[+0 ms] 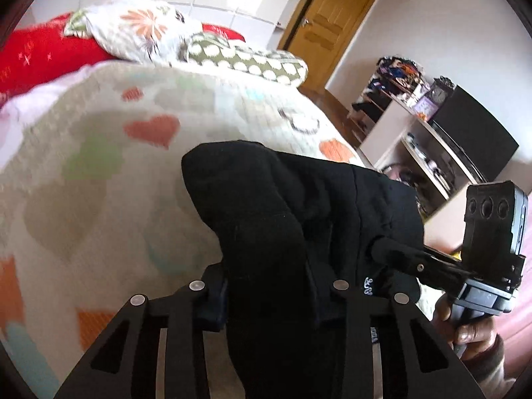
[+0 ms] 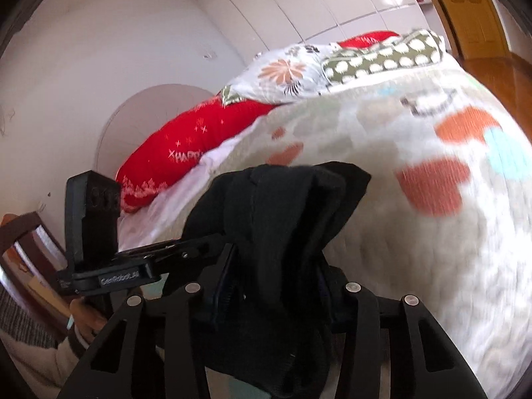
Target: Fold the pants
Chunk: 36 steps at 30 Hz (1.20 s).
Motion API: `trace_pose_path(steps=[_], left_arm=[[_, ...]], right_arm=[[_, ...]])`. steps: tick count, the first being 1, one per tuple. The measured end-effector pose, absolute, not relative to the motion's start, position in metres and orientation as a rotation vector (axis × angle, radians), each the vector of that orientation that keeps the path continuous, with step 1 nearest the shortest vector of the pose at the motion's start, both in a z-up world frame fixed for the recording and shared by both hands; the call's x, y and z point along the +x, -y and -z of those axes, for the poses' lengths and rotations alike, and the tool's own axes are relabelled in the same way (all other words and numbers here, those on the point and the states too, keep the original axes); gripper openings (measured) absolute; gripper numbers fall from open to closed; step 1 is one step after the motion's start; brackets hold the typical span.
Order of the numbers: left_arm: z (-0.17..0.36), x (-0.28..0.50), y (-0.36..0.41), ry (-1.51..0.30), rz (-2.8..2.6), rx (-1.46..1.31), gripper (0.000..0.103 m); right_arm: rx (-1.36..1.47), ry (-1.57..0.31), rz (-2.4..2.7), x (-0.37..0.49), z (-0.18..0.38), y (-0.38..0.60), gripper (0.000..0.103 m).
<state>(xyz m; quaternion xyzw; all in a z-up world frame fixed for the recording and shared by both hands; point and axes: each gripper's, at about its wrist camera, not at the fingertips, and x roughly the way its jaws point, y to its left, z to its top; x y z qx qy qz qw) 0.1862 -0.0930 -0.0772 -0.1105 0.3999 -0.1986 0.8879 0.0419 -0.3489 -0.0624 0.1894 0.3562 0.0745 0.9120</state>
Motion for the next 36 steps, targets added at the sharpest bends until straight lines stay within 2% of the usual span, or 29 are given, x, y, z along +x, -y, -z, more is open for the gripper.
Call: trace_pose_path(steps=[4,7,9,10,11,18,20,28,32,36], left_arm=[[0.082,0.214,0.077,-0.835,0.342,-0.194,0.035],[0.112,0.242,0.065,-0.928,0.280,-0.200,0.039],[0.131,0.252,0.054,-0.975,0.254,-0.245,0.051],[0.132,0.251,0.051,-0.965,0.249,-0.255,0.061],[0.129,0.246,0.049,-0.950,0.234,-0.242,0.064],[0.092,0.200,0.066,-0.824,0.159,-0.163,0.064],[0.088,0.188,0.074,-0.806,0.154,-0.182,0.064],[0.118,0.174,0.094,-0.890,0.113,-0.152,0.067],[0.121,0.180,0.093,-0.893,0.112,-0.179,0.072],[0.120,0.184,0.095,-0.893,0.110,-0.176,0.072]], right_arm=[[0.380,-0.739,-0.143,0.093,0.069,0.356,0.046],[0.327,-0.790,-0.043,0.132,0.095,0.357,0.046],[0.273,-0.871,0.053,0.149,0.116,0.360,0.047],[0.269,-0.896,0.068,0.152,0.123,0.363,0.047],[0.286,-0.885,0.061,0.148,0.124,0.365,0.048],[0.198,-0.798,0.030,0.132,0.079,0.359,0.050],[0.171,-0.795,-0.012,0.140,0.074,0.349,0.048],[0.097,-0.908,-0.028,0.189,0.113,0.331,0.042],[0.117,-0.911,-0.036,0.193,0.127,0.336,0.042],[0.121,-0.914,-0.040,0.180,0.112,0.335,0.046]])
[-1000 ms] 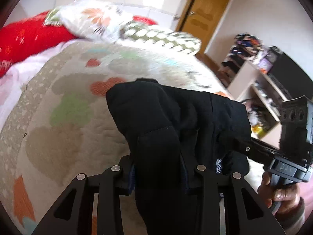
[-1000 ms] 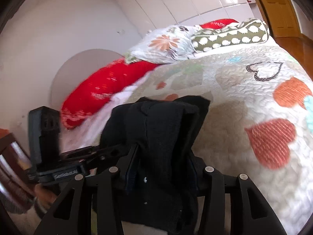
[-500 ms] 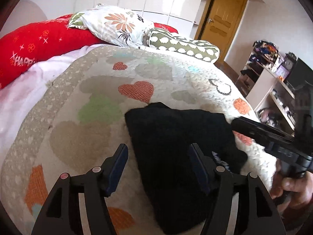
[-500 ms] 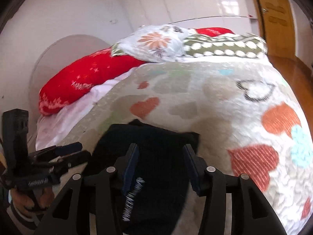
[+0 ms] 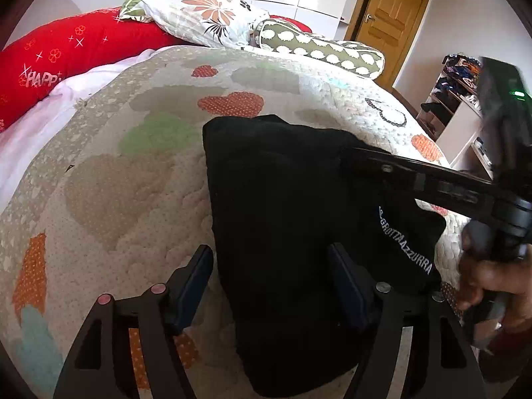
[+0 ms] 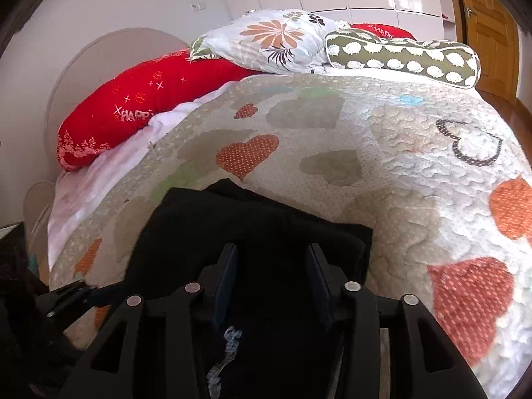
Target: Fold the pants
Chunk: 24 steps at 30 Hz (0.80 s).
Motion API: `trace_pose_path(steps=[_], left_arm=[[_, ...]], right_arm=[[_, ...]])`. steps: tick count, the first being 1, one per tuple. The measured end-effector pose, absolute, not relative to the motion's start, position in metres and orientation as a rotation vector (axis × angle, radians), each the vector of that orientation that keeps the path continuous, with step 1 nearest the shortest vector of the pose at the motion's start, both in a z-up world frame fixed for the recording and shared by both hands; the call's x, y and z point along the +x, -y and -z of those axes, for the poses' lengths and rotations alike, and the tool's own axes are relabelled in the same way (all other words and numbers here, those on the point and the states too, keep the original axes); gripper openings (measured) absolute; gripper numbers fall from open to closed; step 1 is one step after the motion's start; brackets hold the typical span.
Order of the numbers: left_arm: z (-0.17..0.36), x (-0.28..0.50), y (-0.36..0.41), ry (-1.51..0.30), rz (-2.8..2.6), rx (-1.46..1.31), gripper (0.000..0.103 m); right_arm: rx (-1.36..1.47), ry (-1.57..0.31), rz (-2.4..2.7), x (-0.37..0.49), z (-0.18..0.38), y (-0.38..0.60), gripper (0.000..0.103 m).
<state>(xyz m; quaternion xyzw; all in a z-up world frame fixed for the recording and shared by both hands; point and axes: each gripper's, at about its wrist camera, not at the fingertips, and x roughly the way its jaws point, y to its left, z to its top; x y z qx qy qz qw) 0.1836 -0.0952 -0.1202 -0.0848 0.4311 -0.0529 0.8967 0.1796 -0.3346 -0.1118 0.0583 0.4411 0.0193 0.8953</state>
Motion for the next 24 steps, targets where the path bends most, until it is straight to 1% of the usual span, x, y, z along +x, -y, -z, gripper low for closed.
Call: trace_pose_path(steps=[3,6,10,11,14,18,19,21,23,24], left_arm=[[0.121,0.186,0.094,-0.895,0.106,-0.186,0.072],[0.121,0.185,0.094,-0.893,0.104,-0.184,0.072],[0.121,0.184,0.094,-0.892,0.104,-0.184,0.072],[0.122,0.184,0.094,-0.894,0.104,-0.183,0.072],[0.120,0.181,0.096,-0.887,0.090,-0.163,0.072],[0.110,0.172,0.097,-0.869,0.078,-0.147,0.071],[0.106,0.169,0.098,-0.861,0.069,-0.133,0.070],[0.101,0.162,0.100,-0.843,0.049,-0.109,0.070],[0.097,0.156,0.102,-0.826,0.034,-0.094,0.070],[0.095,0.152,0.103,-0.819,0.032,-0.090,0.070]], right_arm=[[0.084,-0.889,-0.039,0.156,0.093,0.328,0.046],[0.044,-0.883,-0.035,0.130,0.086,0.320,0.046],[-0.005,-0.952,0.030,0.113,0.112,0.318,0.046],[-0.017,-0.963,0.043,0.112,0.122,0.319,0.054],[0.054,-0.959,0.051,0.110,0.134,0.326,0.057],[0.035,-0.931,0.065,0.103,0.112,0.321,0.058],[0.035,-0.917,0.065,0.100,0.106,0.319,0.061],[0.057,-0.864,0.064,0.092,0.094,0.316,0.068],[0.075,-0.821,0.077,0.085,0.084,0.313,0.078],[0.079,-0.802,0.088,0.082,0.081,0.310,0.078]])
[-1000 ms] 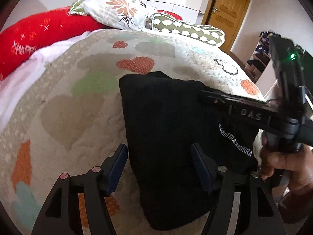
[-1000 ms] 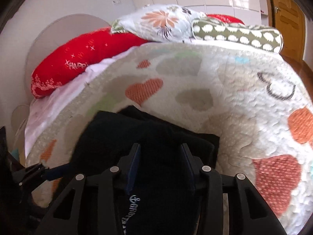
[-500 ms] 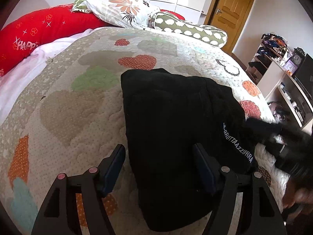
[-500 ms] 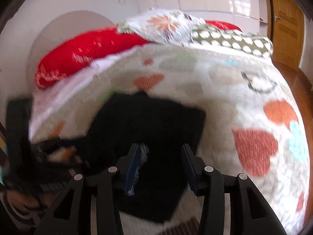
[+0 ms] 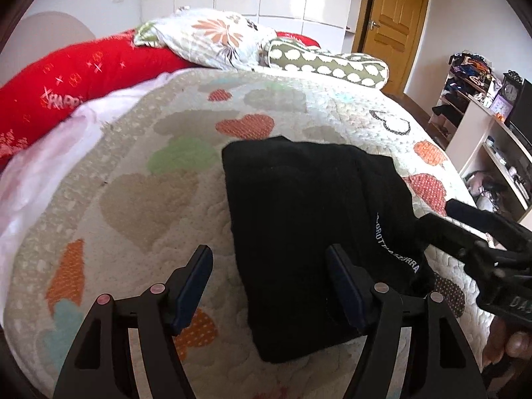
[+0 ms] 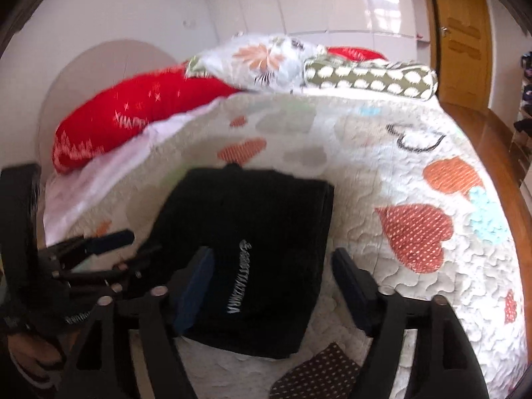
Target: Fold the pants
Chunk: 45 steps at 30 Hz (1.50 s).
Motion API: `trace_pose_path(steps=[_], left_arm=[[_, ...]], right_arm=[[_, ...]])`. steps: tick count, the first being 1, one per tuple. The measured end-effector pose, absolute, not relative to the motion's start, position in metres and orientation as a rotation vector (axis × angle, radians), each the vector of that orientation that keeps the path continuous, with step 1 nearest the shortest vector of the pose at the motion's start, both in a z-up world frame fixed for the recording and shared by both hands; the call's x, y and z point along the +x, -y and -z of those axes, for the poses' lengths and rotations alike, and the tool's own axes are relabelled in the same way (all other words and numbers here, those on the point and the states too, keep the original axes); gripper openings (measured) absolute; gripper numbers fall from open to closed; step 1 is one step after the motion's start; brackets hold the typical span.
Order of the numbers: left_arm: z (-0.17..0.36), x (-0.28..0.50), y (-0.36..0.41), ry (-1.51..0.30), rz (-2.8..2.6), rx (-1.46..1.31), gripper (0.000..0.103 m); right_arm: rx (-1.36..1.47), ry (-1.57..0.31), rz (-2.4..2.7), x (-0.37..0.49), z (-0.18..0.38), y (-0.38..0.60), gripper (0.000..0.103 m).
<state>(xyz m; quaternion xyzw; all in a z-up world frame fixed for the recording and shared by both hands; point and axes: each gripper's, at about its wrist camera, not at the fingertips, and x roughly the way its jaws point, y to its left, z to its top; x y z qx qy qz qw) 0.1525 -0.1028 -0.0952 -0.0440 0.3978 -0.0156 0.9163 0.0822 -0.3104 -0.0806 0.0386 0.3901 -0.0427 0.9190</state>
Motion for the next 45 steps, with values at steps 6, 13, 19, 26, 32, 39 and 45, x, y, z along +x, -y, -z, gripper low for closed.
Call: trace_pose_path(steps=[6,13,19,26,32,39,45], left_arm=[[0.082,0.126,0.106,-0.754,-0.006,-0.059,0.075],[0.072,0.102,0.108,-0.721,-0.019,-0.067,0.078],[0.062,0.084,0.109,-0.676,-0.033,-0.045,0.078],[0.058,0.072,0.113,-0.660,-0.048,-0.032,0.079],[0.056,0.066,0.116,-0.648,-0.067,-0.014,0.084],[0.057,0.065,0.122,-0.648,-0.081,0.035,0.085],[0.057,0.061,0.125,-0.624,-0.064,0.056,0.085]], right_arm=[[0.089,-0.767,0.109,0.071,0.073,0.301,0.082],[0.075,-0.761,0.112,0.057,0.064,0.291,0.082],[0.108,-0.777,0.134,0.046,0.060,0.292,0.083],[0.109,-0.761,0.126,0.033,0.054,0.292,0.083],[0.105,-0.761,0.120,0.029,0.054,0.290,0.083],[0.109,-0.761,0.117,0.027,0.055,0.289,0.083],[0.110,-0.764,0.119,0.025,0.056,0.290,0.083]])
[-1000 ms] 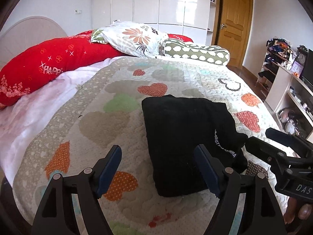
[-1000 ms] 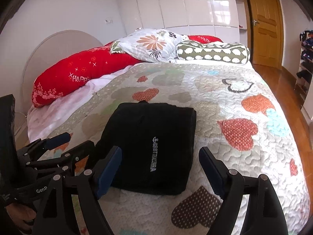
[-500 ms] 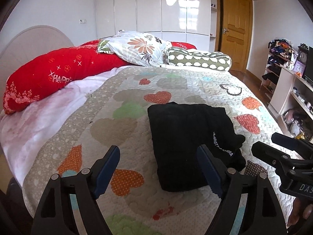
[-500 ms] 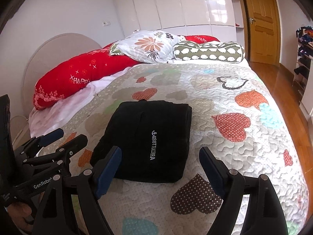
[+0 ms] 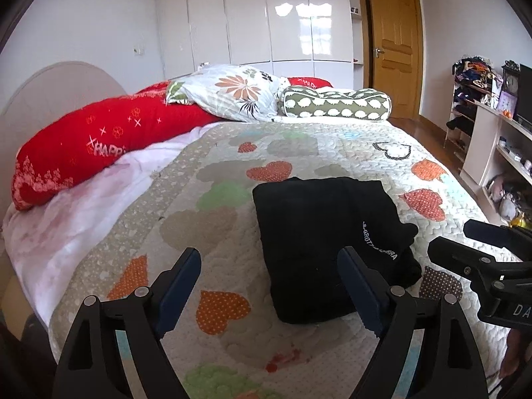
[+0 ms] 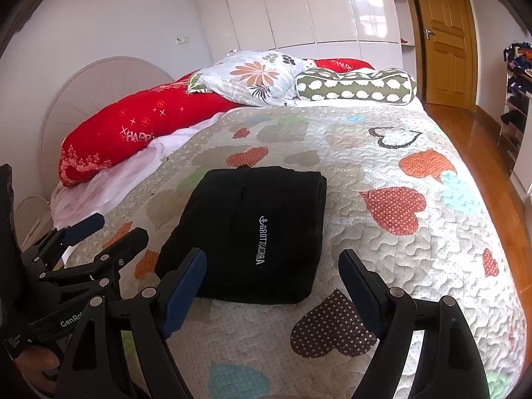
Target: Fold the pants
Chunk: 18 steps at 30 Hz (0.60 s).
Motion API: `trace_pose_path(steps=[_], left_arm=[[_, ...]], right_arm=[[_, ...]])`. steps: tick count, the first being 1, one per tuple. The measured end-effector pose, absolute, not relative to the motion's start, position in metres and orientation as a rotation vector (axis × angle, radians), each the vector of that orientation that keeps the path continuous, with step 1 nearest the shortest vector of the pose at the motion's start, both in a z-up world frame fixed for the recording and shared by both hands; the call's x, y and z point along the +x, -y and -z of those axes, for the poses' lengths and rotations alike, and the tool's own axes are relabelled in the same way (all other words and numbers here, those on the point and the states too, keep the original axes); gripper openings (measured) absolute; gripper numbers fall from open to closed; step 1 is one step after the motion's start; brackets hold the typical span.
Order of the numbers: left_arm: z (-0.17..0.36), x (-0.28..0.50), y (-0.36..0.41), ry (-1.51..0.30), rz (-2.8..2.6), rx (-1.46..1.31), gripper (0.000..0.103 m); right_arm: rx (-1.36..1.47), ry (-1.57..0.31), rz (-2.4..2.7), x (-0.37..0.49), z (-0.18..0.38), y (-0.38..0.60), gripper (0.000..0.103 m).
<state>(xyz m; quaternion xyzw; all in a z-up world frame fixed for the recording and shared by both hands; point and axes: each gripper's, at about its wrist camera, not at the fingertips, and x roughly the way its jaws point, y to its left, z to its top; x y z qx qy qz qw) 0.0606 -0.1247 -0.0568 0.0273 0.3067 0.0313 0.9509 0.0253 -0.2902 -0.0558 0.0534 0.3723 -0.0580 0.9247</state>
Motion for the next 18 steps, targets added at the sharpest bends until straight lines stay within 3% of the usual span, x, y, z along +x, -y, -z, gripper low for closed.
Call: trace_pose_path(steps=[18], left_arm=[[0.0590,0.0601,0.1270,-0.636,-0.030,0.062,0.085]], right_arm=[[0.088,-0.774,0.110,0.0284,0.0555,0.2846,0.083]])
